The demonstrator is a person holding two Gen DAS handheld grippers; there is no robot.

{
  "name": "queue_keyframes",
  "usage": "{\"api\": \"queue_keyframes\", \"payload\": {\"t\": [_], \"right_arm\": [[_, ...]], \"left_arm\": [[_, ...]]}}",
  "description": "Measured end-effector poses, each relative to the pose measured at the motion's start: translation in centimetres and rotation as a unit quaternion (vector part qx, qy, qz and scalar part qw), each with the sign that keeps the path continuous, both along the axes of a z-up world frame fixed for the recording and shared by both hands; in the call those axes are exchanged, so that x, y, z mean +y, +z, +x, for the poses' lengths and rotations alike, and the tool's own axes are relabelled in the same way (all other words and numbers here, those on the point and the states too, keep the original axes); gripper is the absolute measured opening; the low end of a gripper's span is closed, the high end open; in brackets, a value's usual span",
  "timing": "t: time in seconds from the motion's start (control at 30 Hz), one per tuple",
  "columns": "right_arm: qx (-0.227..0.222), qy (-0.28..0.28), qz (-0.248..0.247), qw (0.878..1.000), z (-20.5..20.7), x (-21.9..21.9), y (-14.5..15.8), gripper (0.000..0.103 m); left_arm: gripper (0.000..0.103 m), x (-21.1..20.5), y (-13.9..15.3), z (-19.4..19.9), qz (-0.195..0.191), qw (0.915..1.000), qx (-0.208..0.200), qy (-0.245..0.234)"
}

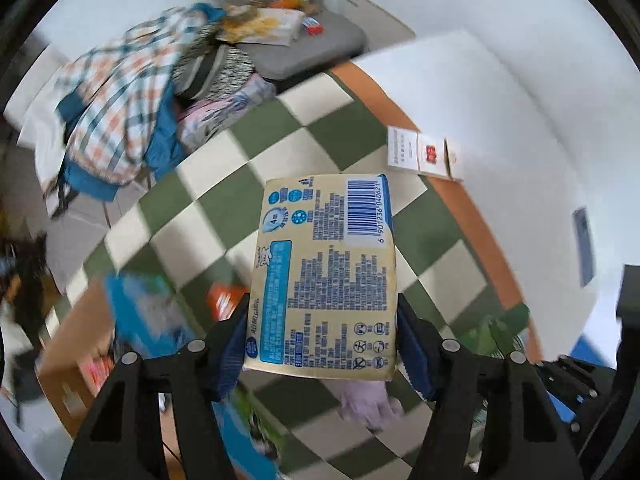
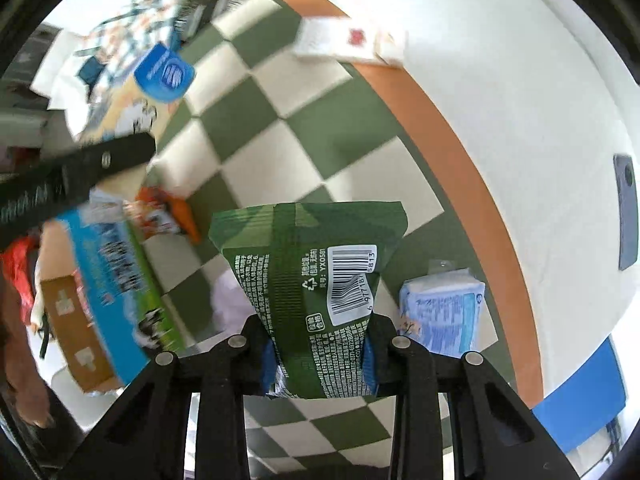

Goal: Organize soft objects
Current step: 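Carry the carton and green bag into the box and release both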

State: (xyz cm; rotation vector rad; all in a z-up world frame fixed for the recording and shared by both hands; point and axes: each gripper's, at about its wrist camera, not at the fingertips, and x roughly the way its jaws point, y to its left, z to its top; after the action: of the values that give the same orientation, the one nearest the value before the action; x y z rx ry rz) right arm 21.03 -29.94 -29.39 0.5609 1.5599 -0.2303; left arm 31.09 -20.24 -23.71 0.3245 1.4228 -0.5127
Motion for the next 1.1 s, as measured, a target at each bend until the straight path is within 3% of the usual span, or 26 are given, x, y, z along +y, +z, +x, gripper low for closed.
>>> {"api": "queue_keyframes", "payload": {"t": [0.23,0.3,0.47,0.7,1.1], "right_arm": [[-0.056,0.068,0.013,0.996,1.6,5.5,6.3,0.034],[-0.067,0.090,0.021,0.994,1.5,5.9,7.7,0.034],[-0.085,0.164,0.032,0.982,3.3,12.6,9.6,0.034],[-0.066,0.260,0.011,0.963,7.8,22.0,8.7,0.034],[-0.010,0.303,-0.056,0.951,14.4,29.0,2.2,0.034]], "left_arm": [[0.064,10.2,5.5,-2.4,-0.069,0.9915,0.008,0.110],[0.064,13.0,6.3,-2.4,-0.069,0.9890,-0.004,0.131],[0.064,21.7,7.6,-2.6,-0.043,0.9796,-0.027,0.195],[0.064,31.3,4.4,-1.9,0.032,0.9663,-0.023,0.254],[0.064,37.5,-3.5,1.3,0.093,0.9549,0.034,0.280]]}}
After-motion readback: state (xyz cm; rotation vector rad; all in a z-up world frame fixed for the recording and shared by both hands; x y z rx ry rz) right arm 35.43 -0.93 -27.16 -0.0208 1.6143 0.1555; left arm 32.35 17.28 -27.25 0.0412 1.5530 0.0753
